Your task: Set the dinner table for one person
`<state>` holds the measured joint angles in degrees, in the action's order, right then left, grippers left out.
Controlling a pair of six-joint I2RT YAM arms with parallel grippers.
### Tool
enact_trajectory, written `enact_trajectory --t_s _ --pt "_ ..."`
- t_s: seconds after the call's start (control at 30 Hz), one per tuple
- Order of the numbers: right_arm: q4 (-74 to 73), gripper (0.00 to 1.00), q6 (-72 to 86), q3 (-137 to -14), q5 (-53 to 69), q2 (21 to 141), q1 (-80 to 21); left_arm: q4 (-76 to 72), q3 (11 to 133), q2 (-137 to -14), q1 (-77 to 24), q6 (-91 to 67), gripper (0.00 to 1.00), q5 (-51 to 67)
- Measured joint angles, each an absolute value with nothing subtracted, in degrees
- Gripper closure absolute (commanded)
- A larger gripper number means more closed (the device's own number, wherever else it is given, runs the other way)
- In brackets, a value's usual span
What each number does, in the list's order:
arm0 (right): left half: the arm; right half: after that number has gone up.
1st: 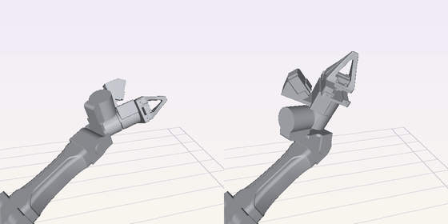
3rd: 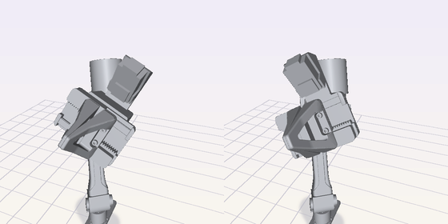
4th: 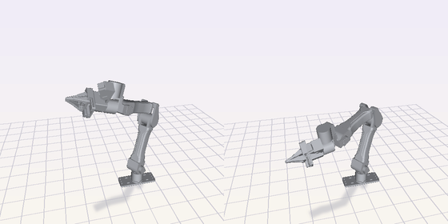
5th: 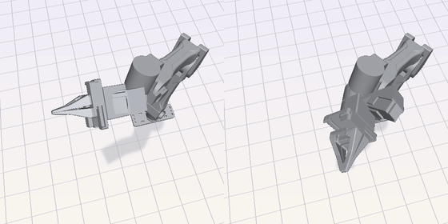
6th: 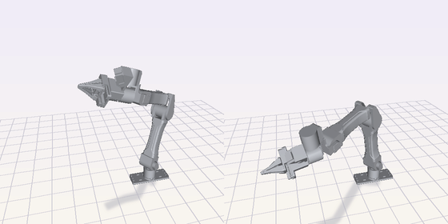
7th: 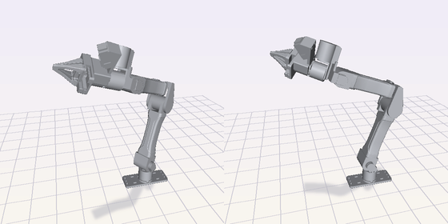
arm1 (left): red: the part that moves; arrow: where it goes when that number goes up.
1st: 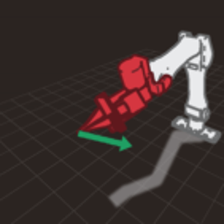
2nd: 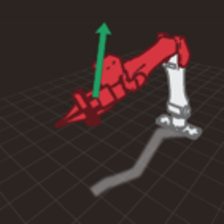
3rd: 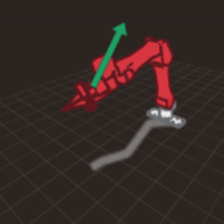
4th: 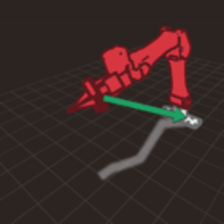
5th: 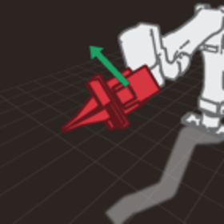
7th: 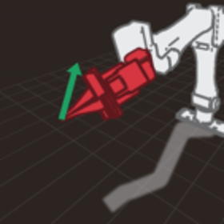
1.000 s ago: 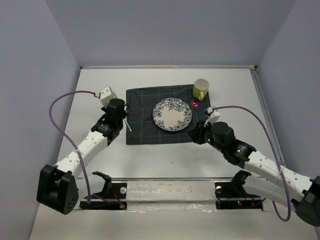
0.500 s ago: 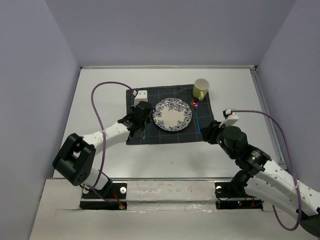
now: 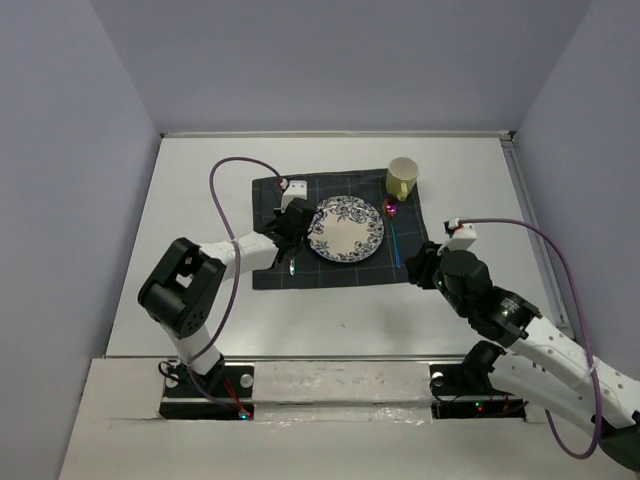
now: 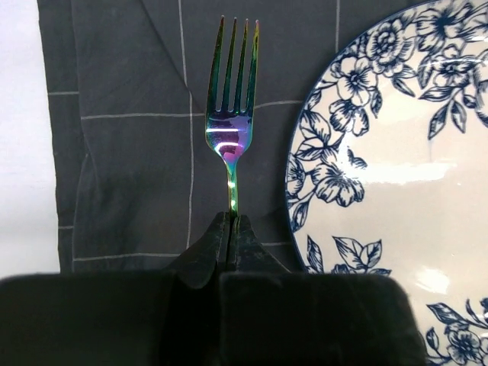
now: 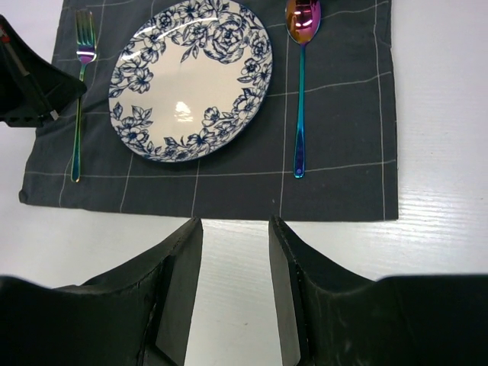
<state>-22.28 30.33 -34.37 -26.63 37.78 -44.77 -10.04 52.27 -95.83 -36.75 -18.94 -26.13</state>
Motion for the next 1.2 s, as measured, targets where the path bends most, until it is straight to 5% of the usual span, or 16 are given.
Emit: enact_trajectory --t_s 1.07,1.2 --pt "-22.55 0.54 30.28 -34.70 -26.61 39.46 -44.77 -11.79 53.63 -102.76 -33.30 -21.39 1.00 -22.02" --pt "-22.55 0.54 30.28 -34.70 -26.59 39.46 -44.77 -12.27 53.60 -102.76 -33.26 -21.52 0.50 -21.78"
